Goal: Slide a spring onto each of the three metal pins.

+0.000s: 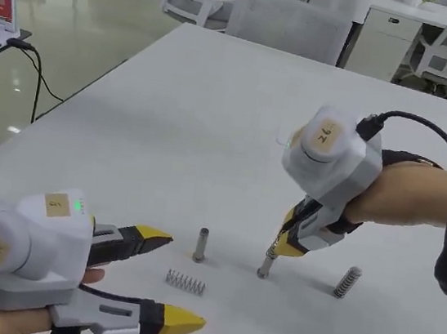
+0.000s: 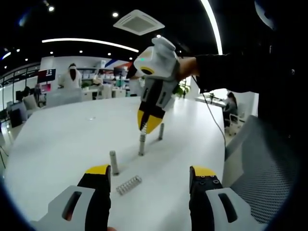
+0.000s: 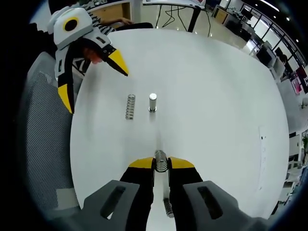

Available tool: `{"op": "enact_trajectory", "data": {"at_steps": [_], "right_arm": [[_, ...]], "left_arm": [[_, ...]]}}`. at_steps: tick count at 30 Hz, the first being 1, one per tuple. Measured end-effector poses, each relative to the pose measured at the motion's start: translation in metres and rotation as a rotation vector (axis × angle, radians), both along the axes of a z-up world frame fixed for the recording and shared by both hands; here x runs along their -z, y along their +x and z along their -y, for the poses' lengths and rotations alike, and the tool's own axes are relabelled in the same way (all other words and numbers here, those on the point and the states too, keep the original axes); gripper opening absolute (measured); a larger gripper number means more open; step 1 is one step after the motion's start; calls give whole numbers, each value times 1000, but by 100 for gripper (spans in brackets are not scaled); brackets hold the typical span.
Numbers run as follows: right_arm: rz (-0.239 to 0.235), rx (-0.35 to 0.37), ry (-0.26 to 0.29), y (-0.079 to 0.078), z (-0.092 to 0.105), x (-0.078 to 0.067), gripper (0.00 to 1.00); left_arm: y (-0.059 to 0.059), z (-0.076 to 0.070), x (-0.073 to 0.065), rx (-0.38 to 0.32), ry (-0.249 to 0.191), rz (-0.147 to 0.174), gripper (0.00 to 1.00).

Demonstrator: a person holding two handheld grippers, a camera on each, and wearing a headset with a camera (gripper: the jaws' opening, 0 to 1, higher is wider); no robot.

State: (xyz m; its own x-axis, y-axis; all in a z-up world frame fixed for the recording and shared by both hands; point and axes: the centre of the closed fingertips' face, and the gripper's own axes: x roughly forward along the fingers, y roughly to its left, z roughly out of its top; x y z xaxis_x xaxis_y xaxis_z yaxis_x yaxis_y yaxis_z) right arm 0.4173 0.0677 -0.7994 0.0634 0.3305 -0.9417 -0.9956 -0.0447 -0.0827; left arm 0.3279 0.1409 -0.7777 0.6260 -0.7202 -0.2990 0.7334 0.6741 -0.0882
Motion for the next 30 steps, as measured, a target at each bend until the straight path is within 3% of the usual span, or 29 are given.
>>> {"op": "enact_trajectory", "data": {"at_steps": [30], "right_arm": [[-19, 10, -39, -1, -1, 31, 8]], "left_arm": [[0, -2, 2, -6, 7, -8, 61]]}}
